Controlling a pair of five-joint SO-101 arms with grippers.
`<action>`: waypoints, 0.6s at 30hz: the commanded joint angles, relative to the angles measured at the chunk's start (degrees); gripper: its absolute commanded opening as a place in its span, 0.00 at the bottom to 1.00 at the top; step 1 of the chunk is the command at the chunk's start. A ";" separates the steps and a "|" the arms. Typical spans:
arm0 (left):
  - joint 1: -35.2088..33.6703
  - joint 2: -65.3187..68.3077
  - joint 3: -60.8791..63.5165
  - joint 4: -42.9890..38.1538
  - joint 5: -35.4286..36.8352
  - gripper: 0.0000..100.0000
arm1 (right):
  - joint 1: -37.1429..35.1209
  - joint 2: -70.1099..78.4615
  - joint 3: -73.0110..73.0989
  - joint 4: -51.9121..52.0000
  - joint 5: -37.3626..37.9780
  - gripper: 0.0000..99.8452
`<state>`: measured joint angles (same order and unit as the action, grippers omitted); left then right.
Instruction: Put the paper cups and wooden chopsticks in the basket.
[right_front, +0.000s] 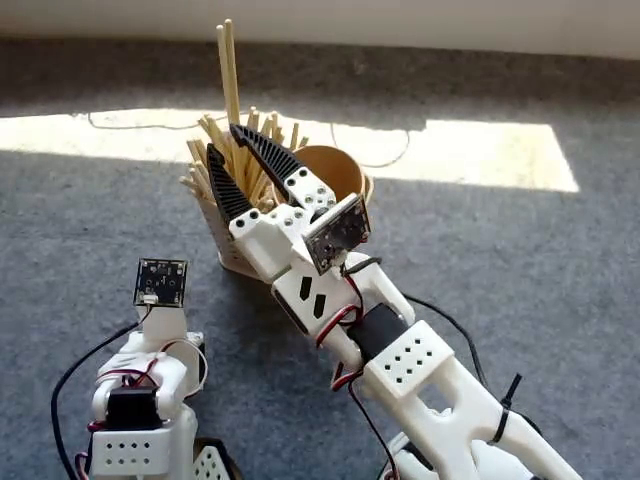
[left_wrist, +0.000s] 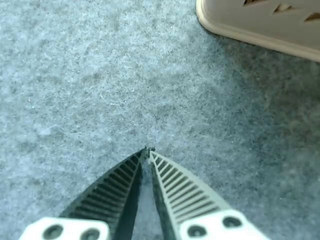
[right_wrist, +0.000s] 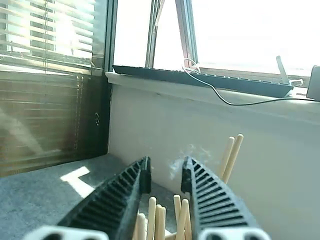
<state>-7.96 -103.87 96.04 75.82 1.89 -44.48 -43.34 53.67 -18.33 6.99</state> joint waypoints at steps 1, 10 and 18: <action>0.75 -0.66 1.01 0.26 0.26 0.01 | -0.66 -6.20 -0.22 -0.48 0.62 0.10; 0.75 -0.66 1.01 0.26 0.26 0.01 | -0.22 -27.03 0.22 26.77 0.70 0.00; 0.75 -0.66 1.01 0.26 0.26 0.01 | 10.51 -43.03 4.79 40.48 0.44 0.01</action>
<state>-7.96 -103.87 96.04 75.82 1.89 -38.42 -81.32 57.27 19.03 6.99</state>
